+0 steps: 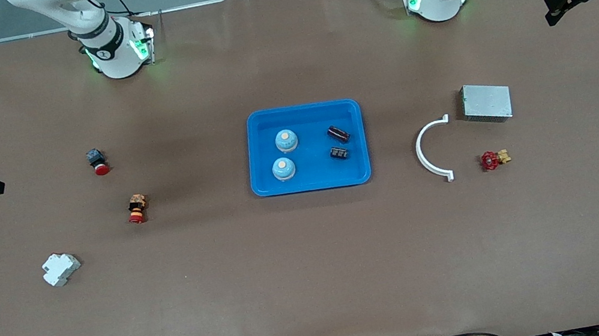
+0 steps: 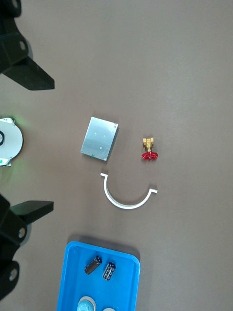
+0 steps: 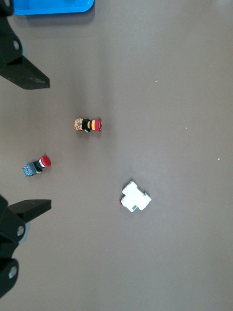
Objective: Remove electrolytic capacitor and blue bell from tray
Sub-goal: 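Reach the right gripper and the left gripper toward the blue tray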
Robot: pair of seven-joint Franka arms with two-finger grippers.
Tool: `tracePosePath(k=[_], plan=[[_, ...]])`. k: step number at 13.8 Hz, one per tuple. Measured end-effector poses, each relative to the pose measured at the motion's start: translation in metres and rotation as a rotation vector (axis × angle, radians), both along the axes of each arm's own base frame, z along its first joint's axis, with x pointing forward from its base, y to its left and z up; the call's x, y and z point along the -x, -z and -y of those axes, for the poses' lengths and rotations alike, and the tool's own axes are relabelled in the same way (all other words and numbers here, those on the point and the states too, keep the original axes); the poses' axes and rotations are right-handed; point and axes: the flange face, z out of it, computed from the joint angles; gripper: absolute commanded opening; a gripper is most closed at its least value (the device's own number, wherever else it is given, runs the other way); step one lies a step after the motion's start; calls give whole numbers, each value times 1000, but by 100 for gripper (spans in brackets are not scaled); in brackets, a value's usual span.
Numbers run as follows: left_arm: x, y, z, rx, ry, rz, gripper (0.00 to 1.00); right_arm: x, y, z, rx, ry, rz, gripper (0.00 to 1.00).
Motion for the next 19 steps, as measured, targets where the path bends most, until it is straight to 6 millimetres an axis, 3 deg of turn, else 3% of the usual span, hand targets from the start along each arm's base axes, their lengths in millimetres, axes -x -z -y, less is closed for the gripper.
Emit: tracePosePath(k=[6, 10, 14, 19], plan=[[-4, 7, 1, 0, 2, -15, 100, 0, 0, 0, 0, 0, 0, 100], [-17, 44, 11, -7, 6, -94, 100, 0, 0, 0, -1, 4, -1, 100], [-31, 106, 72, -14, -117, -193, 100, 2, 2, -14, -25, 81, -22, 100], [-35, 166, 138, -33, -183, -229, 100, 9, 14, -66, -163, 303, -122, 100]])
